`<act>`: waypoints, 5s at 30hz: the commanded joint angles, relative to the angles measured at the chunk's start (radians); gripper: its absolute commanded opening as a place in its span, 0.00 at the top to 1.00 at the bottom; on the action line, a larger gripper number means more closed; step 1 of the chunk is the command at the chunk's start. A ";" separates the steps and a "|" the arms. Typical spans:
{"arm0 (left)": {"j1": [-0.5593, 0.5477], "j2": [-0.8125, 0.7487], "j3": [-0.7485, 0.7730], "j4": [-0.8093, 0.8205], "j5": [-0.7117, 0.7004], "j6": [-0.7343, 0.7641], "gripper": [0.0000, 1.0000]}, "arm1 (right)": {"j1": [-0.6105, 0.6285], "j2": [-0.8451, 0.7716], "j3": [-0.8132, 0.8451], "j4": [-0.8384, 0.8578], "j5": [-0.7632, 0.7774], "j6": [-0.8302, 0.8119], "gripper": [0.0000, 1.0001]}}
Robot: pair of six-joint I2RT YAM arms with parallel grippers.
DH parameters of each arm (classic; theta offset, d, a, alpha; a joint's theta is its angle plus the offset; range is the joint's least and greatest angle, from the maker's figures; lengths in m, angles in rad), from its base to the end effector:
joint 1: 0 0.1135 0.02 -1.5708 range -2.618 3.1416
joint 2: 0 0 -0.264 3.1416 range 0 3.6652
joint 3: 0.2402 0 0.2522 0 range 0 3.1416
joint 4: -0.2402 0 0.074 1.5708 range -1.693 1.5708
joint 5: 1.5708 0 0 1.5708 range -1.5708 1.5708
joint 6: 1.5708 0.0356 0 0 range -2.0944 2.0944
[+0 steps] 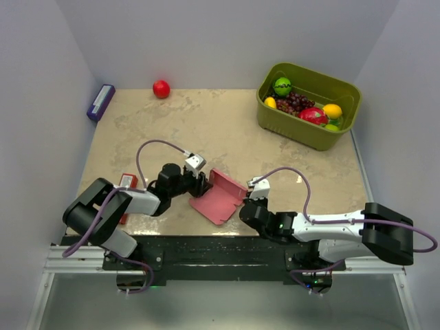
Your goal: Fold the paper box
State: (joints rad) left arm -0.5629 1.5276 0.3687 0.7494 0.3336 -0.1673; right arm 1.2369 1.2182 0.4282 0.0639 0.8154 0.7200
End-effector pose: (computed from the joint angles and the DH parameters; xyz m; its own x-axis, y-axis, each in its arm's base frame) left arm 0.2140 -0.1488 0.1339 -0.4583 0.1031 -0.8828 0.6916 0.6652 -0.2813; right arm 0.0958 0.1969 0.1641 -0.4730 0.0157 -0.8809 -0.2093 0.9692 0.1297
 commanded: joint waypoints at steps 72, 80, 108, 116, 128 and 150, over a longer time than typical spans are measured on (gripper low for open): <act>-0.425 0.012 -0.027 -0.099 -1.191 -0.460 1.00 | -0.324 0.187 0.251 0.151 -0.306 0.872 0.43; -0.443 0.019 -0.016 -0.105 -1.197 -0.456 1.00 | -0.356 0.244 0.264 0.175 -0.314 0.869 0.57; -0.459 -0.369 -0.211 -0.004 -0.720 -0.273 0.34 | -0.358 0.265 0.101 0.375 -0.302 0.872 1.00; -0.293 -0.673 -0.249 -0.195 -0.432 -0.313 0.27 | -0.358 0.225 0.032 0.482 -0.285 0.809 1.00; 0.050 -0.658 -0.179 -0.484 -0.374 -0.397 0.21 | -0.356 0.202 -0.039 0.599 -0.285 0.739 1.00; 0.077 -0.199 -0.088 -0.076 -0.079 -0.163 0.33 | -0.358 0.187 -0.029 0.610 -0.297 0.679 1.00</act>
State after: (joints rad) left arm -0.4801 1.2854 0.2455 0.5270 0.1642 -0.3996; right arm 0.8780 1.4200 0.4034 0.6750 0.4793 1.4494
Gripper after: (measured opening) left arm 0.691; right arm 0.015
